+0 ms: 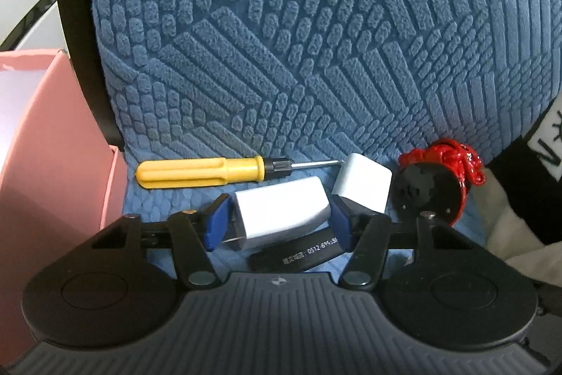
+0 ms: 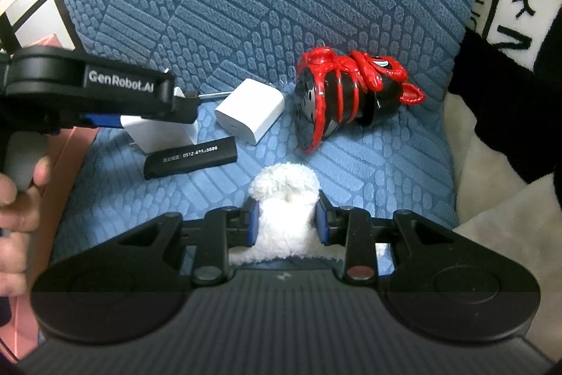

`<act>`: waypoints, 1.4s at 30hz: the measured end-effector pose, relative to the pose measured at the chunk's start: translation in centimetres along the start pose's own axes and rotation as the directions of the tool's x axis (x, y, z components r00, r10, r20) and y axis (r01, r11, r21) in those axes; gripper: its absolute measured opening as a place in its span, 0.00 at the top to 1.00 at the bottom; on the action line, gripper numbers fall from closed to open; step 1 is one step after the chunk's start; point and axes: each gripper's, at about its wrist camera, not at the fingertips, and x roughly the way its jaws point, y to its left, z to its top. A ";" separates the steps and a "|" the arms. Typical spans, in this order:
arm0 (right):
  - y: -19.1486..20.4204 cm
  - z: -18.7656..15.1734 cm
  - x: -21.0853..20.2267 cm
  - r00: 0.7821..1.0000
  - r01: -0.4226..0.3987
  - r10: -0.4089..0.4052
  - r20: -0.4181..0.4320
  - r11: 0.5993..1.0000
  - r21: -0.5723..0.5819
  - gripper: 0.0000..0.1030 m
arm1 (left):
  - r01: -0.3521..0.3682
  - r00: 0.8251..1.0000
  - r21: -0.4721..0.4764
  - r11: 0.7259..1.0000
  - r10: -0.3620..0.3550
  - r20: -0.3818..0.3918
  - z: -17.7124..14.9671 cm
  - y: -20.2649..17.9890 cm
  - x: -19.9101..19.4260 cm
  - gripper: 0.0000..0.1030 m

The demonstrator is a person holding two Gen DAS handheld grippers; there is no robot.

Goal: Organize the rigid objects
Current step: 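Close left gripper on white charger block while right gripper closes on fluffy clip, then lift both held objects and carry them toward the pink box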

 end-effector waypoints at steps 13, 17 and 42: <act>-0.1 -0.7 -2.3 0.999 0.015 -0.017 0.031 0.999 0.050 0.67 | 0.090 0.996 0.058 0.994 -0.091 0.018 -1.2 0.1 -3.1 0.39; 0.0 -1.4 -3.7 0.999 0.020 -0.023 0.048 0.998 0.064 0.67 | 0.108 0.994 0.064 0.992 -0.109 0.012 -2.3 0.4 -4.5 0.39; 2.4 -7.6 -13.4 0.995 0.046 -0.056 0.078 0.991 0.124 0.67 | 0.159 0.986 0.205 0.966 -0.166 0.017 -9.8 0.0 -13.6 0.39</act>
